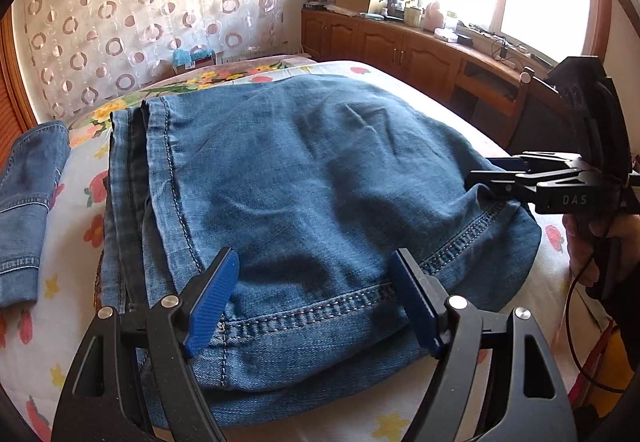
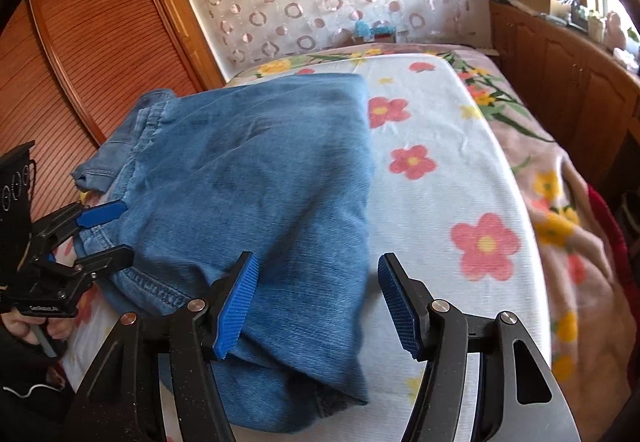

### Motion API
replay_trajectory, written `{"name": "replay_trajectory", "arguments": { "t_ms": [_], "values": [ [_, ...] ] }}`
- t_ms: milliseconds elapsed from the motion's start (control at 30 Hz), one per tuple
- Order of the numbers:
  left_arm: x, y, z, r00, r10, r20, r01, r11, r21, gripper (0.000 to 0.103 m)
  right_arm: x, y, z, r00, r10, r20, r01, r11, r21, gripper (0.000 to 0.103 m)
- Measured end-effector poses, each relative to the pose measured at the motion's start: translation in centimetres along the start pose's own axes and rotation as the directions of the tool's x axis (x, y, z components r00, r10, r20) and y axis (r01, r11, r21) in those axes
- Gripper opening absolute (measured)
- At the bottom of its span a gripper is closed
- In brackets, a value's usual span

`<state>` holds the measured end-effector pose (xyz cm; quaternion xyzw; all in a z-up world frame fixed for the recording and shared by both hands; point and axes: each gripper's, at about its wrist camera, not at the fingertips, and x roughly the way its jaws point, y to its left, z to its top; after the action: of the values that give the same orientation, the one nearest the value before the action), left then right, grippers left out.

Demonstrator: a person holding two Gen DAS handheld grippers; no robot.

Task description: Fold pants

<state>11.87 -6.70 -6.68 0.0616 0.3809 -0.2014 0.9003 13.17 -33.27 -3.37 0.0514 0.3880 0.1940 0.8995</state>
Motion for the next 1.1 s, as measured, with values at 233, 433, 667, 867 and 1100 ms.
{"name": "replay_trajectory", "arguments": {
  "t_ms": [233,433,667,867,1100],
  "values": [
    [-2.0,1.0,-0.1,1.0,0.01,0.024,-0.009,0.999,-0.033,0.079,-1.6,1.5,0.1,0.997,0.045,0.07,-0.041,0.998,-0.056,0.015],
    [-5.1,3.2,-0.1,0.996,0.041,0.075,-0.036,0.997,-0.07,0.079,-3.6,3.9,2.1,0.985,0.106,0.137,-0.094,0.991,-0.095,0.013],
    [-8.5,7.2,-1.6,0.988,0.099,0.123,-0.08,0.986,-0.148,0.079,-3.1,8.0,3.4,0.973,0.168,0.155,-0.145,0.978,-0.153,0.013],
    [-10.7,10.9,-2.9,0.979,0.155,0.135,-0.124,0.968,-0.216,0.079,-1.2,12.3,3.8,0.959,0.25,0.129,-0.214,0.946,-0.242,0.012],
    [-12.5,14.4,-4.5,0.969,0.202,0.14,-0.155,0.944,-0.29,0.079,4.4,16.0,3.7,0.943,0.331,0.008,-0.316,0.907,-0.278,0.012]
  ]
}}
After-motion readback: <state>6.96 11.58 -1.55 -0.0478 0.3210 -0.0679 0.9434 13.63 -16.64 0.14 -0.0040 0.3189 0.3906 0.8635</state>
